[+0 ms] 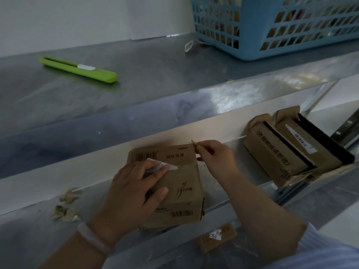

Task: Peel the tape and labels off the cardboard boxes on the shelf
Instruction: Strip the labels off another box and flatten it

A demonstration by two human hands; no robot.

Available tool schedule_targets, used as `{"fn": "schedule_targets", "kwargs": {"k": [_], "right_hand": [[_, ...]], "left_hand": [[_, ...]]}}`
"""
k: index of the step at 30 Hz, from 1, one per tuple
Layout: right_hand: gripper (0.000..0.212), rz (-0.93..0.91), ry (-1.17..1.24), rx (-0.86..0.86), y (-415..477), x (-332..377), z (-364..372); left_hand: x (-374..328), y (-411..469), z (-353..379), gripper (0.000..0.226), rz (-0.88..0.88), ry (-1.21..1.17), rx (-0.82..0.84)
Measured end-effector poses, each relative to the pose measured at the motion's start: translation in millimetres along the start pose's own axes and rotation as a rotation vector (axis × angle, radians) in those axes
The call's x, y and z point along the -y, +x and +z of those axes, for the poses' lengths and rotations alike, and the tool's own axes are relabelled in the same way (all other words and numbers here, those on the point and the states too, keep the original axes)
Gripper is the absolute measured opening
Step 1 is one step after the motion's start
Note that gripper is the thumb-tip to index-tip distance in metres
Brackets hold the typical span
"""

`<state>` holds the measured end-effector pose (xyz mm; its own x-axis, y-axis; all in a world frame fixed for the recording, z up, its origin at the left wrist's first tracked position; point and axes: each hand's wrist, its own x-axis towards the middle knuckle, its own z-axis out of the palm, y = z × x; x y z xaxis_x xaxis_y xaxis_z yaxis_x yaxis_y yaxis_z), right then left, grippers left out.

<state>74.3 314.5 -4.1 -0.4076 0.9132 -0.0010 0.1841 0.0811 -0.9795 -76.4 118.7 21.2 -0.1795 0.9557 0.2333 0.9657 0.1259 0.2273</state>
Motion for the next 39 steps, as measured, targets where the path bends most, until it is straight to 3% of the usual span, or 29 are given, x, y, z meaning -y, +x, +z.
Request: {"fn": "schedule_targets", "kwargs": {"k": [7, 12, 21, 26, 31, 36, 39], "right_hand": [[0.025, 0.305, 0.413, 0.175, 10.1, -9.6, -4.5], [0.024, 0.297, 0.361, 0.195, 14.5, -11.0, -0.5], [0.028, 0.316, 0.190, -0.055, 9.5, -23.7, -1.3], [0.016, 0.220, -0.120, -0.119, 15.7, -37.0, -19.6], [0.045, 0.137, -0.407, -0.018, 22.0, -24.9, -29.5], [0.049, -0.099, -0.442, 0.019, -2.5, 13.0, -11.0], [0.046, -0.401, -0.550, 0.192, -39.3, 39.0, 11.8]], "left_hand": [[-0.9, -0.4, 0.9, 0.057, -0.013, -0.008, -0.007], [-0.2, -0.6, 2.1, 0.057, -0.010, -0.001, -0.016], [0.4, -1.1, 1.7, 0.058, -0.017, -0.006, -0.014], [-0.3, -0.2, 2.3, 0.056, -0.011, -0.014, -0.025], [1.3, 3.3, 1.0, 0.053, -0.077, -0.182, -0.073], [2.4, -1.3, -5.0, 0.043, -0.481, -0.749, -0.375], [1.0, -7.6, -8.0, 0.034, -0.691, -0.838, -0.535]]}}
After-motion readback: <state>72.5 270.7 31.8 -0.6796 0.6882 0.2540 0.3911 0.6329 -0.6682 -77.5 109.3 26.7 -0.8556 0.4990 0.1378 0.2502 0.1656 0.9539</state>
